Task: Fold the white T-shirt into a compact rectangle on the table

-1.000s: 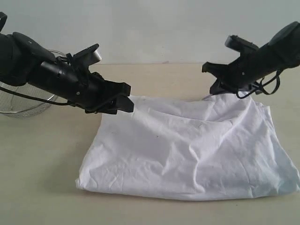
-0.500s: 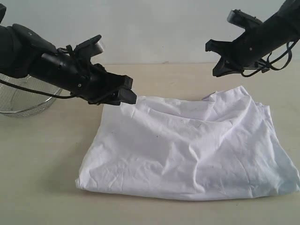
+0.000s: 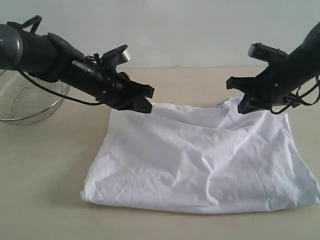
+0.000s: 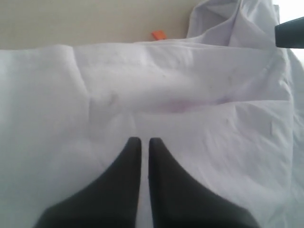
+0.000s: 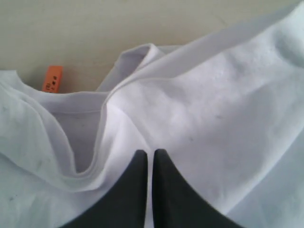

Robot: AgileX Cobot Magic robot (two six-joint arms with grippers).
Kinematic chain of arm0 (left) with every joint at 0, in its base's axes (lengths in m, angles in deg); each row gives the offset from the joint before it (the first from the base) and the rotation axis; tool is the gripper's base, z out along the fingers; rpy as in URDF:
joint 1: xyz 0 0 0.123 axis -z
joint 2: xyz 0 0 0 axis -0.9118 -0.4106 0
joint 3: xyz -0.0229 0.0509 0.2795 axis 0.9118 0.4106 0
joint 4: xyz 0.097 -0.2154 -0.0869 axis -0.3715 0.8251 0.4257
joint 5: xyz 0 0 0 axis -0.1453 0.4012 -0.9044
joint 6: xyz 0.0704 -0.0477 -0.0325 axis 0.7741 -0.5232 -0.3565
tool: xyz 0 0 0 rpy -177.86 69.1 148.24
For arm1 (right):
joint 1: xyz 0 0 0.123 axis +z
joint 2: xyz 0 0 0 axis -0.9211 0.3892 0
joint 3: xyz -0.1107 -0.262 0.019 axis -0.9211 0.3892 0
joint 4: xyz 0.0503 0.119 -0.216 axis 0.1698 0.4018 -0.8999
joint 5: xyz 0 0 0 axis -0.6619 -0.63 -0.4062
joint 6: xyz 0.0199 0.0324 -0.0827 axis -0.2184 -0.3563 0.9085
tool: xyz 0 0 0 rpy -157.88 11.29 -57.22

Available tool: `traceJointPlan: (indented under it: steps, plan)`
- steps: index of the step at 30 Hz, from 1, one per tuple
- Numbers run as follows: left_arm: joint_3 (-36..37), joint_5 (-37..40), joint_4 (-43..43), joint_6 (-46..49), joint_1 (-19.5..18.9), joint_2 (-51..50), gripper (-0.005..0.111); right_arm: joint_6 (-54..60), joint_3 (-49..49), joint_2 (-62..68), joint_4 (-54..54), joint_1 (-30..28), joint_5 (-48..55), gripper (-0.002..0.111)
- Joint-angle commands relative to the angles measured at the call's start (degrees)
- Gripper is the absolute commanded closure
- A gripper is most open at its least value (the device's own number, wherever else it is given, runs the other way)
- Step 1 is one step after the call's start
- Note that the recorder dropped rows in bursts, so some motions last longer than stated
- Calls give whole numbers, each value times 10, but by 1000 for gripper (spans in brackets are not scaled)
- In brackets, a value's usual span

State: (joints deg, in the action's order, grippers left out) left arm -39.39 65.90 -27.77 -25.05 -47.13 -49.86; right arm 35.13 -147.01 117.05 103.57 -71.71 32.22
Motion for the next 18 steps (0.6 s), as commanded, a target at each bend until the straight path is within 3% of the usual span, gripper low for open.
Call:
traceJointPlan:
  steps: [1,9,12,18]
  plan:
    - [-27,-11,1,9,0,-35,102,-3,3,9,-10,-4,-14,108]
    - [-59,-36,-12,25,0,-92,102,-8,3,38,-15,-4,-21,108]
    - [-59,-85,-12,23,-2,-93,102,-36,3,46,-60,-4,-24,108]
    - [-59,-79,-50,-24,-22,-106,102,-81,3,54,-118,-14,-18,108]
